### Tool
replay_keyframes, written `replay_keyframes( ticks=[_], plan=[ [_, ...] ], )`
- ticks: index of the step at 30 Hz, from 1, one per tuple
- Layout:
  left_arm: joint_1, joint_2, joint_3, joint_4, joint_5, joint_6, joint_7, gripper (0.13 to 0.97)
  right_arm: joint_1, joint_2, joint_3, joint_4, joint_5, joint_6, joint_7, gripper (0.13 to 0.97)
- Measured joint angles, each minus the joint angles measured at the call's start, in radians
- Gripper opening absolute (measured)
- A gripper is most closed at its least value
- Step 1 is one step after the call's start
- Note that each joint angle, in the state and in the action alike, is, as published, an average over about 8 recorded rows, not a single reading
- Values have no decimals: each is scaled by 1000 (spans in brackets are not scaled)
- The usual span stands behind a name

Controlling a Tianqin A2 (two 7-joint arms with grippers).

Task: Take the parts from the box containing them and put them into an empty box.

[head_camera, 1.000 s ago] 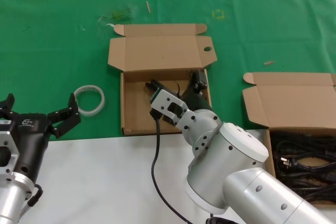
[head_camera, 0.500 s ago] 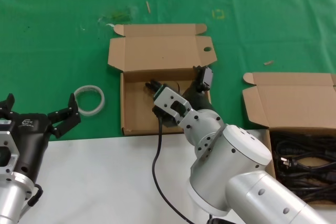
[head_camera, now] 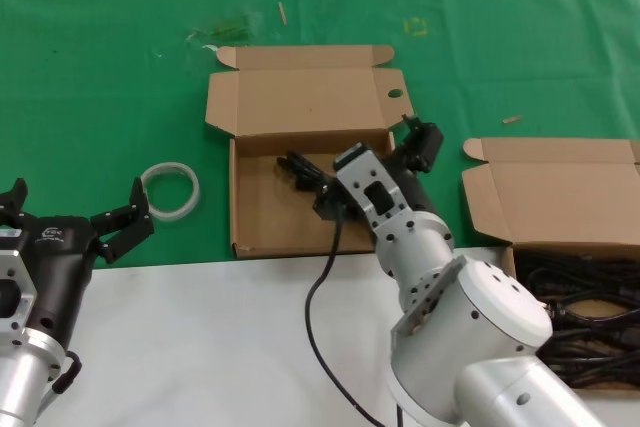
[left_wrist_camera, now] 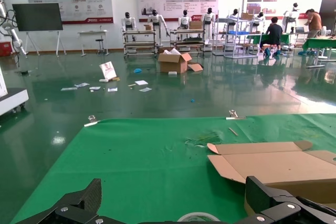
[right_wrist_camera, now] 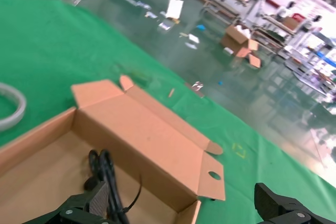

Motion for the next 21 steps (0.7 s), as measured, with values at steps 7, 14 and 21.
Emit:
replay_keyframes(
  ticks=[7, 14, 21],
  plan=[
    [0, 0, 0, 0, 0, 0, 0, 966, -57, 0, 70, 33, -89, -69, 143, 964],
    [0, 0, 0, 0, 0, 0, 0, 966, -114, 0, 141, 66, -178, -139, 287, 966],
    [0, 0, 0, 0, 0, 0, 1, 966, -171, 0, 212, 99, -267, -208, 431, 966]
  ],
)
